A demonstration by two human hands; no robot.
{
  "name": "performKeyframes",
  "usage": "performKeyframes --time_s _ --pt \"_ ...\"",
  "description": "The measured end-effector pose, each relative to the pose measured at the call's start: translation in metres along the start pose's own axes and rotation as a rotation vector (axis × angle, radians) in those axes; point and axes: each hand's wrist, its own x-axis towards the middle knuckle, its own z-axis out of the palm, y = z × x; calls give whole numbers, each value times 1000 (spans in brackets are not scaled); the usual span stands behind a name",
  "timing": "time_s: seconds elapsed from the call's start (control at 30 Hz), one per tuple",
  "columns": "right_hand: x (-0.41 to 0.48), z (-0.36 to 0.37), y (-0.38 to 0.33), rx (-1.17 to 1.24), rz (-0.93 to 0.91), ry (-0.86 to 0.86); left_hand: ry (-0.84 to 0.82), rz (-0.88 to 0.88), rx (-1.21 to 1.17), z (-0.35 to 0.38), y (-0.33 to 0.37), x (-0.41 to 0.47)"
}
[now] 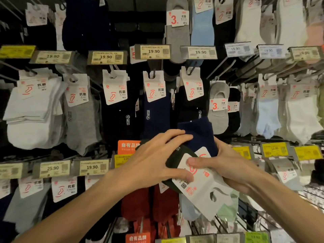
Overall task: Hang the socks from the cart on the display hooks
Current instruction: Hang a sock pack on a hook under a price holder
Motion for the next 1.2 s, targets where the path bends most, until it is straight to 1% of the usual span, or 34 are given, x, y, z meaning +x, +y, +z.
performKeyframes --time_s 0.07,0.13,0.2,0.27,0.33,0.43,0.5,0.6,0.73,0.97,1.13,1.2 --pt "-1 -3 9 49 7 33 -18 -19 94 8 -1 -2" --pt "0 -4 16 77 7 58 15 -44 155 17 0 -8" --pt "3 -1 19 98 -10 46 144 -13 224 20 -5 -18" --pt "7 9 20 132 -19 -1 280 -8 221 12 -13 -32" --pt "11 21 22 170 -3 -28 298 -99 144 -5 -21 -47" --pt "16 49 27 222 47 -91 281 -349 23 -28 -33 -81" --pt "18 68 31 200 43 -140 300 -500 -130 -35 -41 -100" --pt "20 111 39 161 40 -159 359 -622 -314 -52 -50 -137" --pt "21 168 52 128 64 -135 367 -672 -429 -69 -62 -181" --pt "26 295 62 119 73 -138 333 -718 -564 -114 -116 -276" --pt "33 391 63 100 54 -169 438 -817 -684 -160 -173 -348" --pt "33 423 72 73 75 -185 437 -835 -749 -167 -189 -375"
